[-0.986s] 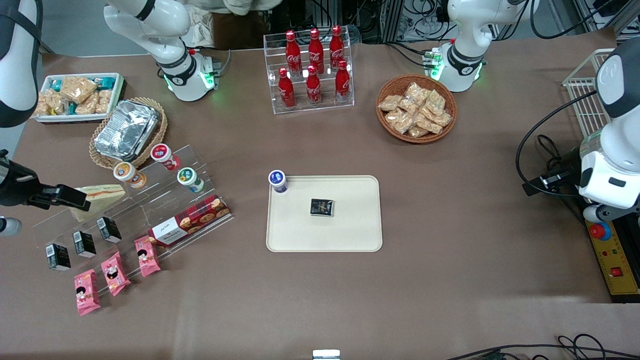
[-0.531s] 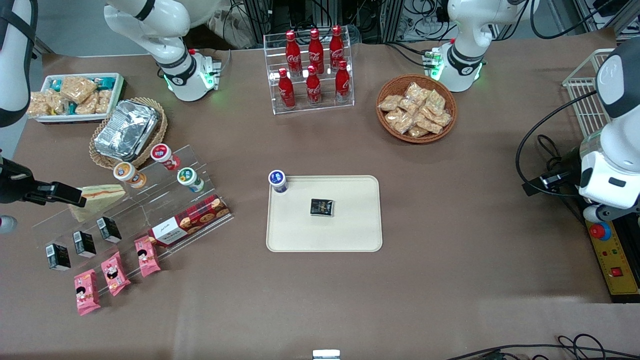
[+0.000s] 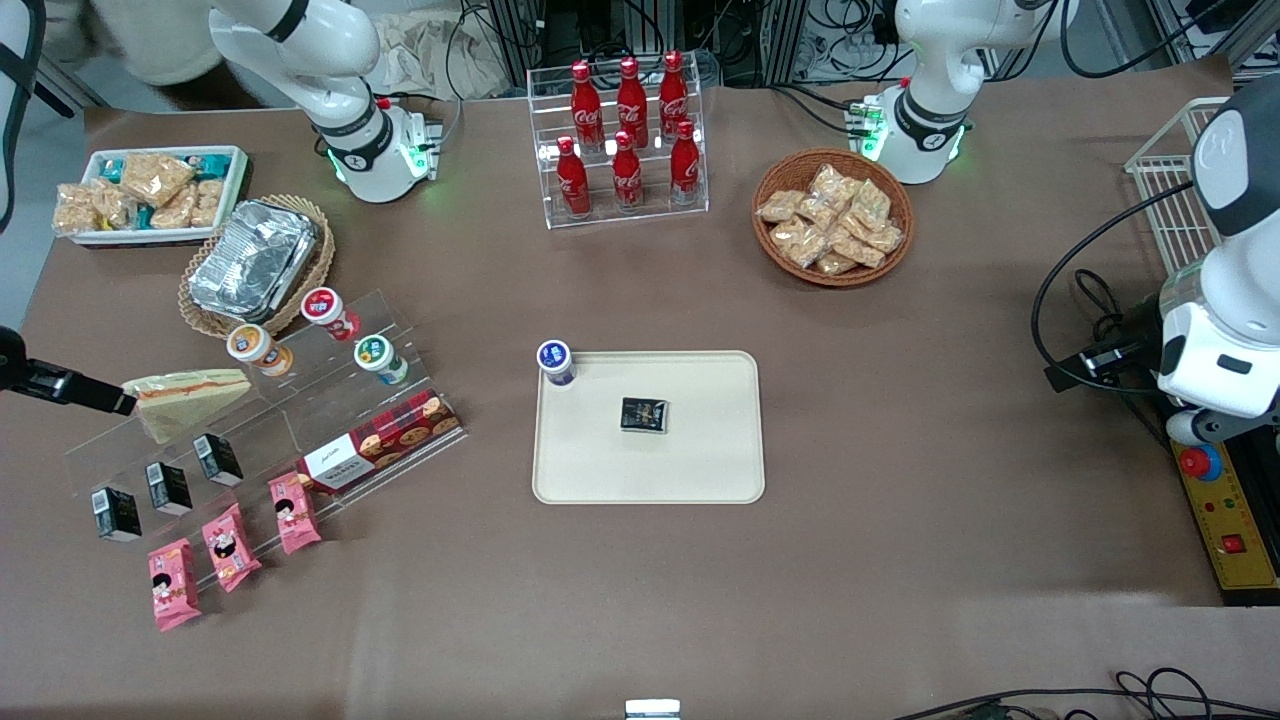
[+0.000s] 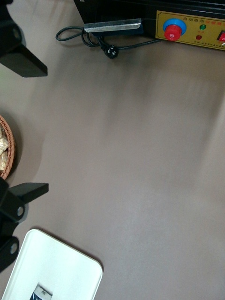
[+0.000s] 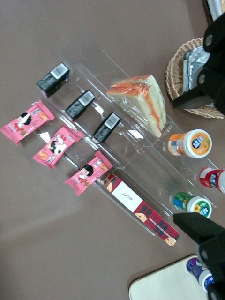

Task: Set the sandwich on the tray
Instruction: 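Move the right gripper toward the wrapped sandwich on the acrylic rack, then close the right gripper on the wrapped triangular sandwich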

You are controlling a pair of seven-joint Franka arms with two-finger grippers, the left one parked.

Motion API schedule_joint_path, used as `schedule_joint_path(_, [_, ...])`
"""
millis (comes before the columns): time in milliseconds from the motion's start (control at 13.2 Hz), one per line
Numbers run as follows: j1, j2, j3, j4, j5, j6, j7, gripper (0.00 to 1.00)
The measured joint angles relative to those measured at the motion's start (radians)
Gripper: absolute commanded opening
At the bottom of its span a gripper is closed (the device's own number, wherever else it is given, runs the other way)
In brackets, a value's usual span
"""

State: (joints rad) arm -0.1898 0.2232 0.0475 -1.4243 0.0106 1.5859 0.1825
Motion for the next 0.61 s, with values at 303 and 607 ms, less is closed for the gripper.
schedule_joint_path(303, [-0.009,-0.061,-0.001,-0.160,0.012,0.104,0.020,0.98])
schedule_joint_path(607, [-0.051,-0.121,-0.012,-0.284,0.039,0.150,0.028,0.98])
